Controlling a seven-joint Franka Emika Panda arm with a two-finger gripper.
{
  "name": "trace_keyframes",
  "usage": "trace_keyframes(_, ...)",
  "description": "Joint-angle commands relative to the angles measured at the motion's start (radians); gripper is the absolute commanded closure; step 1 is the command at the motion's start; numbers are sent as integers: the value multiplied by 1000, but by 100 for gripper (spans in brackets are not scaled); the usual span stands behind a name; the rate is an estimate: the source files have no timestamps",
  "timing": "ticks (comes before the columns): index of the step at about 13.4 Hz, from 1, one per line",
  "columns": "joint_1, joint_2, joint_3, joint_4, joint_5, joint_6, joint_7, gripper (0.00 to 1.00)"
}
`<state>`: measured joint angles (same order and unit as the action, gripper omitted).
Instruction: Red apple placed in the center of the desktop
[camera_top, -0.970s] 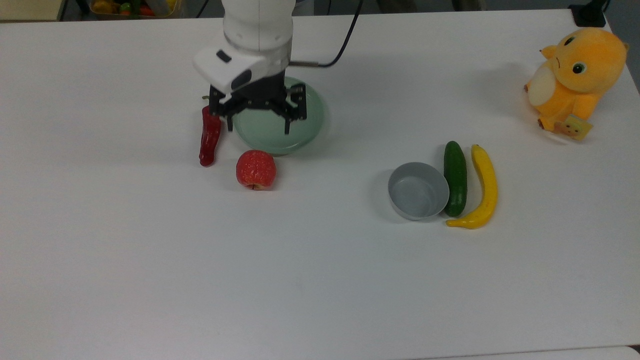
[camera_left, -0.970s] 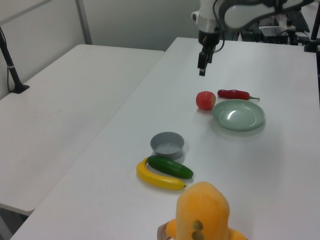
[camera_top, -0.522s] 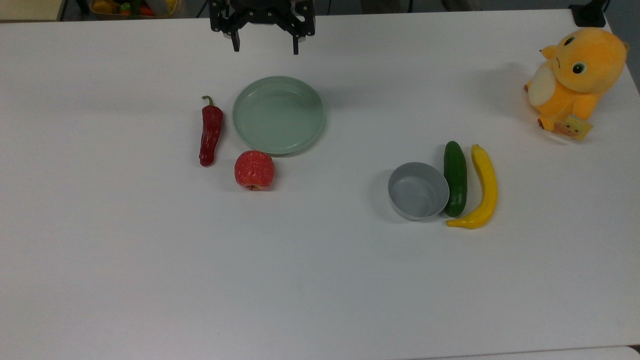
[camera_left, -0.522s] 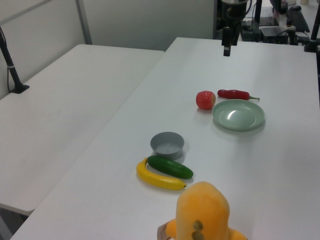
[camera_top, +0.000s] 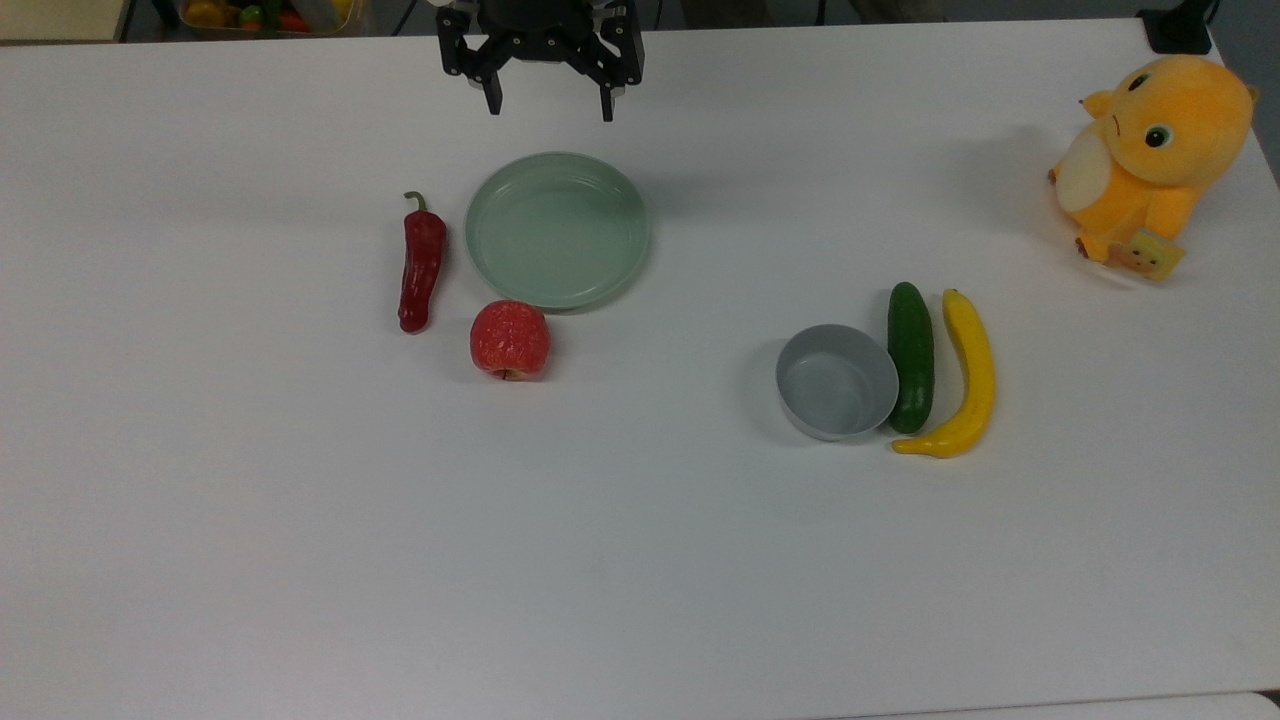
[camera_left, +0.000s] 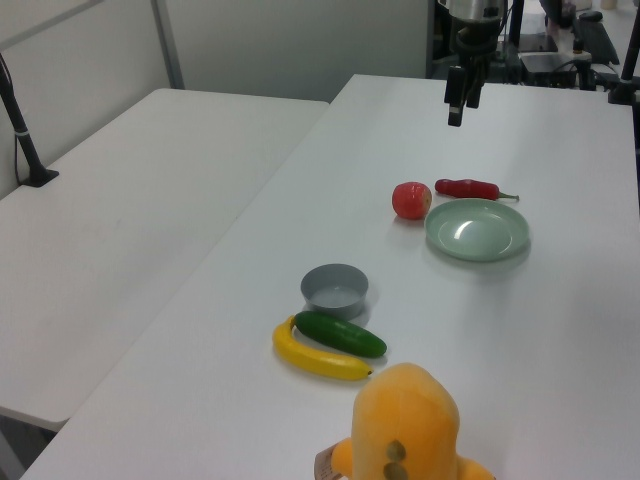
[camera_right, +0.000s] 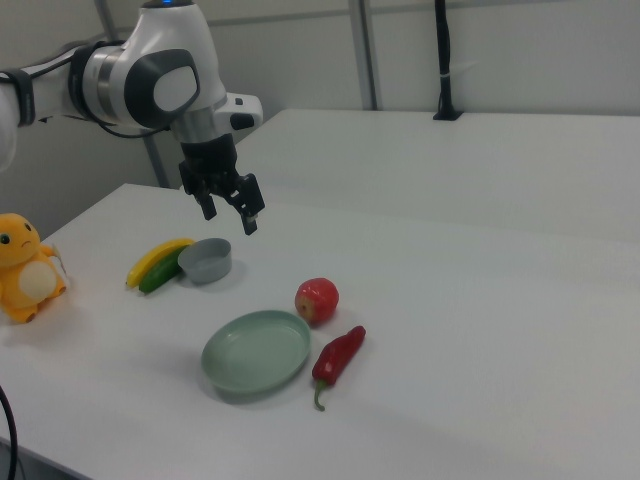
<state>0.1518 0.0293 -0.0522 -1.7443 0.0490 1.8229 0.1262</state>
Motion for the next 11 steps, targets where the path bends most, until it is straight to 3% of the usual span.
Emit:
trace_keyframes(1,8,-37,-6,-47,19,30,0,0)
trace_keyframes(11,9,-37,-6,-57,17,24,-77,0)
